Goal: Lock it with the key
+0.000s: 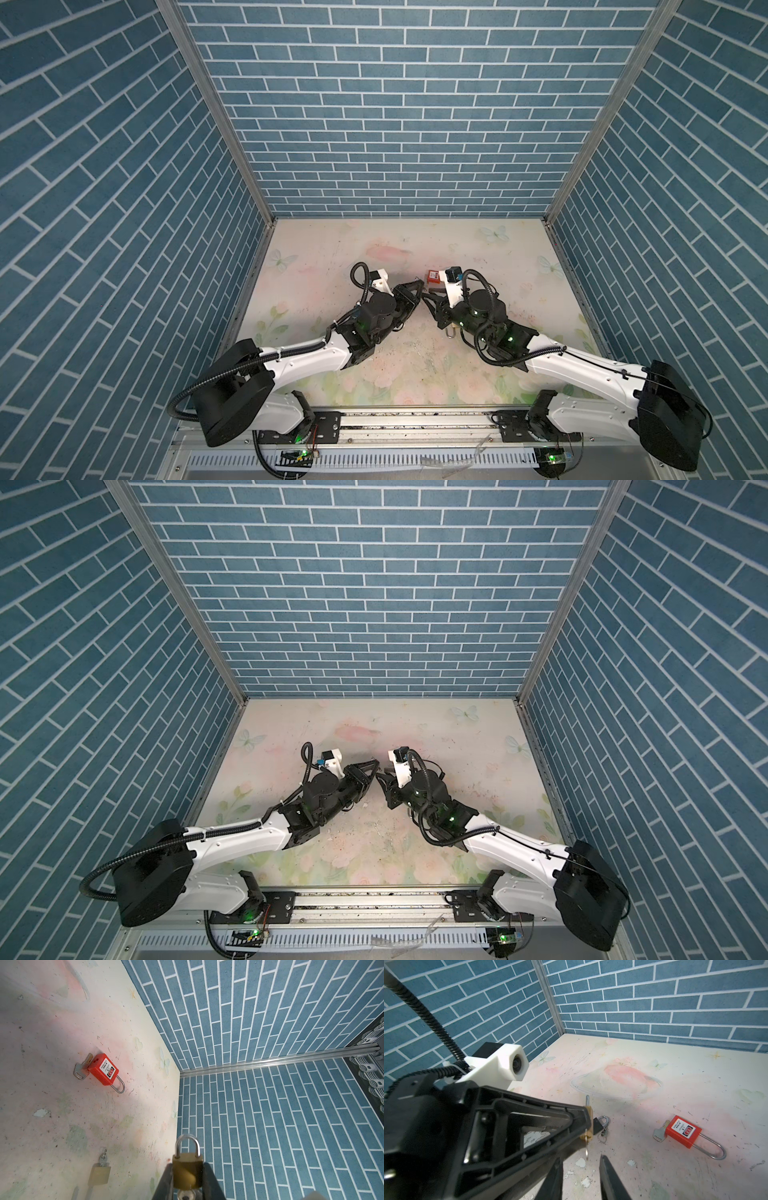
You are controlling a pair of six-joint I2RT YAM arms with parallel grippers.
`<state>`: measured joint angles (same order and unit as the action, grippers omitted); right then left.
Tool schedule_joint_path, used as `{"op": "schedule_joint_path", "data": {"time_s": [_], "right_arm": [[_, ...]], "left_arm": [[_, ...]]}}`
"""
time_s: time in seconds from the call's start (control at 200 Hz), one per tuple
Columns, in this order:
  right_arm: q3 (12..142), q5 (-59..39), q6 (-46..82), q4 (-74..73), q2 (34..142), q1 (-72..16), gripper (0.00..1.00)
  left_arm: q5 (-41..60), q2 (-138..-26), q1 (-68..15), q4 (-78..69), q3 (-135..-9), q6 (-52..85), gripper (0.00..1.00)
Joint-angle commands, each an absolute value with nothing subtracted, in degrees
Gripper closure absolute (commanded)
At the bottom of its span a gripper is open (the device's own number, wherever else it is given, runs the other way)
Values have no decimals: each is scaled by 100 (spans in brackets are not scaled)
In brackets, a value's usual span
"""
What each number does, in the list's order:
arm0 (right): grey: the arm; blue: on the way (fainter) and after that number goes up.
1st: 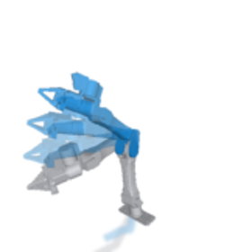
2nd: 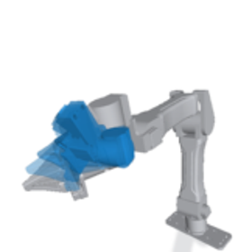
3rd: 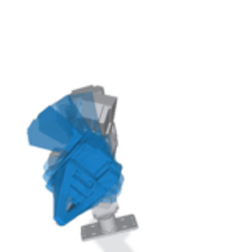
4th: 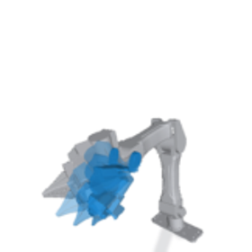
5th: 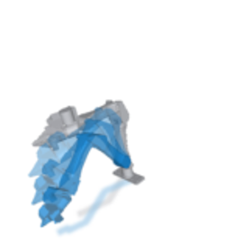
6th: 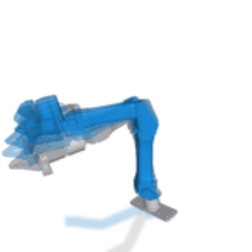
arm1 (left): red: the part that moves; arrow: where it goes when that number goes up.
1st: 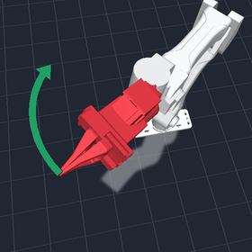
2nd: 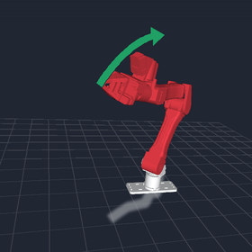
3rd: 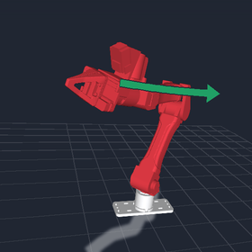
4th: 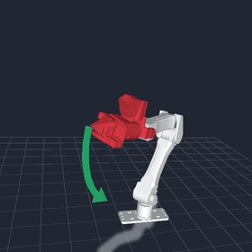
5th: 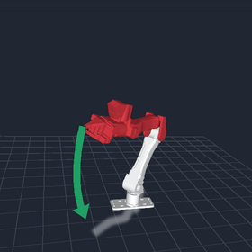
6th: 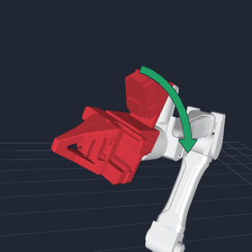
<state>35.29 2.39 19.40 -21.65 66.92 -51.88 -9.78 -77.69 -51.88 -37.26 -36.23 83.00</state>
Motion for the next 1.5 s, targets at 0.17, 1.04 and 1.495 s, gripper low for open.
{"op": "schedule_joint_path", "data": {"time_s": [0.17,1.04,1.495], "right_arm": [[3720,204,1697,-2267,6833,-5063,78],[3864,-76,1407,-2099,6878,-4991,100],[3341,-331,1615,-1746,6497,-5001,100]], "left_arm": [[-942,-7607,-5178,-3695,-3664,8311,100],[-800,-7646,-5004,-3552,-3683,8291,100],[-985,-7601,-4378,-3673,-3746,8163,100]]}}
